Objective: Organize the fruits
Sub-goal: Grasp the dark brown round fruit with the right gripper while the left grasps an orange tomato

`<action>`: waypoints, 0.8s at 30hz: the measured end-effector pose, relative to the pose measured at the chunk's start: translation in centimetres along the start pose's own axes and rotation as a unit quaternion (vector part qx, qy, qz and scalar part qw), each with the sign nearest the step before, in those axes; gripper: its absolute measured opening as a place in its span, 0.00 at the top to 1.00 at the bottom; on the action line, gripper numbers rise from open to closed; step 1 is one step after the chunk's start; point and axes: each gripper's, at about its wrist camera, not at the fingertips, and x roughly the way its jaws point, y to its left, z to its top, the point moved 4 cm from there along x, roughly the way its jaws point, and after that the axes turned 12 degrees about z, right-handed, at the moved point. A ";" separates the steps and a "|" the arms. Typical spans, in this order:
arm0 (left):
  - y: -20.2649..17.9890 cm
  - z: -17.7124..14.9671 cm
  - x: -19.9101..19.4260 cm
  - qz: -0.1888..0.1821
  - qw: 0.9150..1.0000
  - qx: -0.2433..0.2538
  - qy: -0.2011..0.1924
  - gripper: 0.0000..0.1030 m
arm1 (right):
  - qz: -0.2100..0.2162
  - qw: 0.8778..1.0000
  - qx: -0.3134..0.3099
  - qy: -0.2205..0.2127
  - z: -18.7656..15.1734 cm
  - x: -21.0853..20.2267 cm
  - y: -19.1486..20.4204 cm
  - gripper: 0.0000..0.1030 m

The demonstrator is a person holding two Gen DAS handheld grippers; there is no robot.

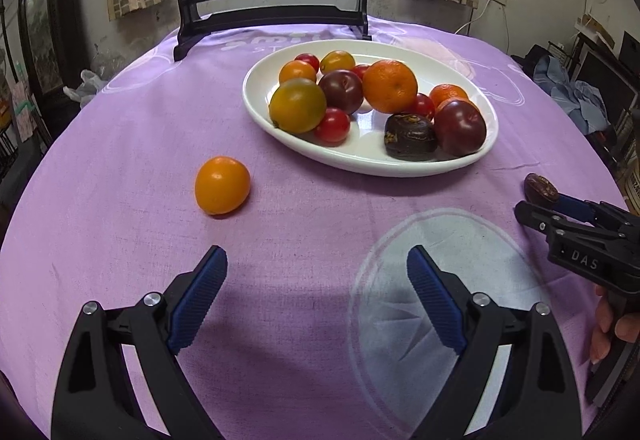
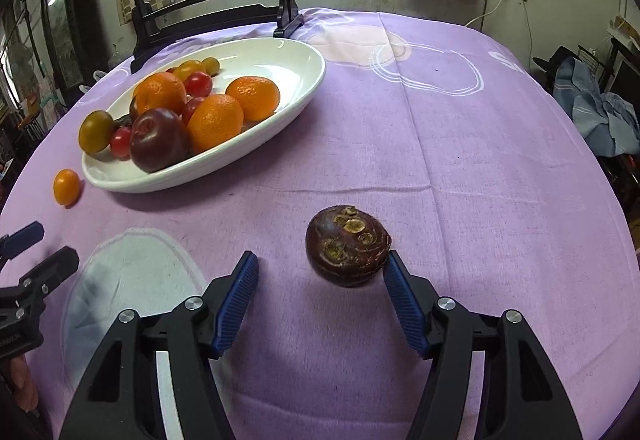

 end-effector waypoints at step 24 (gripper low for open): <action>1.0 0.1 0.1 0.004 1.000 -0.018 0.002 0.13 | 0.100 0.994 -0.035 0.003 -2.1 -1.9 7.3 0.61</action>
